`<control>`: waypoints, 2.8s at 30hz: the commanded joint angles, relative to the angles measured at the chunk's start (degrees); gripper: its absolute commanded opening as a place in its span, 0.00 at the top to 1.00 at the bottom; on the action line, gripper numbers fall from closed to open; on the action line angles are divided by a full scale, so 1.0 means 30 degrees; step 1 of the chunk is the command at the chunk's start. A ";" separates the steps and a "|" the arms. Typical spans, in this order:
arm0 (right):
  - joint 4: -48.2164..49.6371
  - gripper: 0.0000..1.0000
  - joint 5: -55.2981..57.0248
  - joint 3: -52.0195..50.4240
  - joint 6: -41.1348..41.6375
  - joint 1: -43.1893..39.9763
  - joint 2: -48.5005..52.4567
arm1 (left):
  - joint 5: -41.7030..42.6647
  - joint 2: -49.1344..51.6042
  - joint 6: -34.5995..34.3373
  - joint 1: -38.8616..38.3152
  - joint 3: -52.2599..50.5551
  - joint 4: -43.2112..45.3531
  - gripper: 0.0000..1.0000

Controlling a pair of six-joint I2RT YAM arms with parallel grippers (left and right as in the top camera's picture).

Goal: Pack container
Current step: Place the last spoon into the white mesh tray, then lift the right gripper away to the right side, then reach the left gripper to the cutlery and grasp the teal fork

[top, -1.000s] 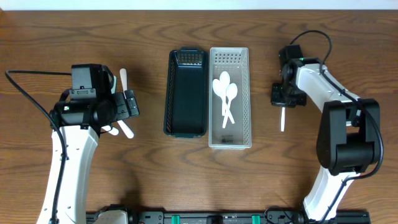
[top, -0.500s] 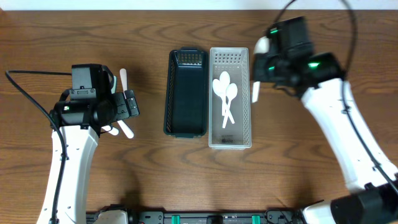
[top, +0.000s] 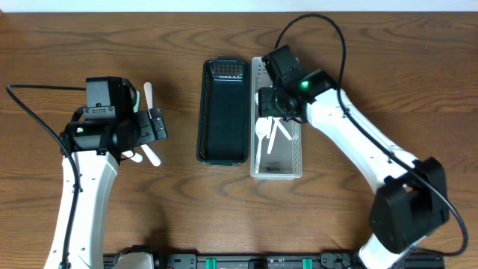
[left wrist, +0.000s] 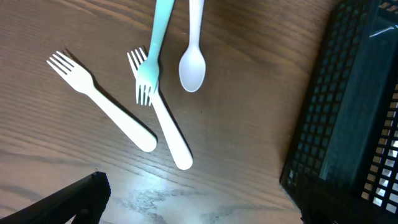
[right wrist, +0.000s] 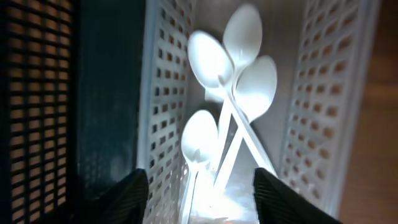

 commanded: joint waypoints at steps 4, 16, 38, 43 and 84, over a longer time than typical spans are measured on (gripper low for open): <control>-0.0291 0.26 0.3045 0.1326 -0.1151 -0.2871 -0.4182 | -0.0364 0.0095 0.0386 0.0007 0.0364 -0.0058 0.02; -0.4058 0.06 0.2812 0.0291 -0.1151 -1.3406 -0.4044 | -0.0357 0.0087 0.0291 0.0007 0.0364 0.0670 0.02; -0.5013 0.01 0.2718 0.0044 -0.1151 -1.5314 -0.0962 | -0.1909 0.9508 0.3184 0.1246 0.8357 -0.3723 0.07; -0.5013 0.01 0.2718 0.0044 -0.1151 -1.5314 -0.0962 | -0.1989 1.2269 0.3738 0.1887 1.1162 -0.4022 0.07; -0.5013 0.01 0.2718 0.0044 -0.1151 -1.5314 -0.0962 | 0.0015 1.8462 0.8531 0.2900 1.1300 -0.0656 0.55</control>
